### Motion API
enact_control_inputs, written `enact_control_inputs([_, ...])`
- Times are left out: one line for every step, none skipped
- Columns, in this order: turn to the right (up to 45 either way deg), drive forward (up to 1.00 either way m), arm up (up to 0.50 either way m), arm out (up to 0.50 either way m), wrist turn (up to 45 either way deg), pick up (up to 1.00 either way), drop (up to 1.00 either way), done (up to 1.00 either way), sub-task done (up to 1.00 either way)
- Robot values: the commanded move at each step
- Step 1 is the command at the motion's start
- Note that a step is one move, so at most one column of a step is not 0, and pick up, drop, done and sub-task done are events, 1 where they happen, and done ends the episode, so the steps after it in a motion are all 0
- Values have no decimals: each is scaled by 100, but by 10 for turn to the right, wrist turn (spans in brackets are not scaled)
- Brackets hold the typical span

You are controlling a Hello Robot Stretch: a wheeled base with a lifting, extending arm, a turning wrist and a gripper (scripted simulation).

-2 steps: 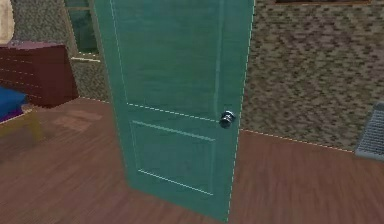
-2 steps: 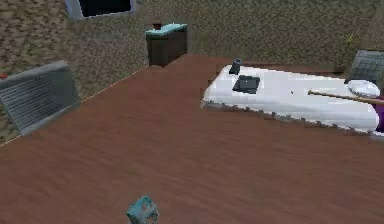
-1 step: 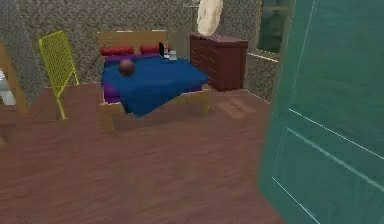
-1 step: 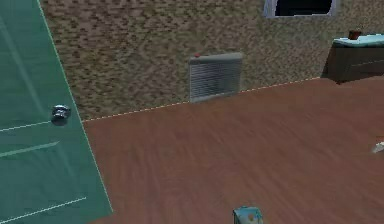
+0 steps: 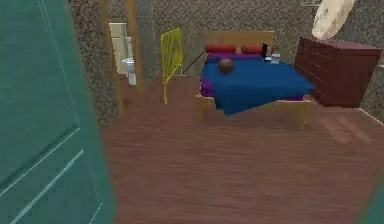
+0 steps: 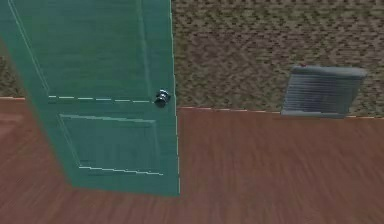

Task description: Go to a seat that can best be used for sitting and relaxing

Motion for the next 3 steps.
enact_control_inputs([0, 100, 0, 0, 0, 0, 0, 0, 0])
enact_control_inputs([0, 30, 0, 0, 0, 0, 0, 0, 0])
enact_control_inputs([-450, 0, 0, 0, 0, 0, 0, 0, 0])
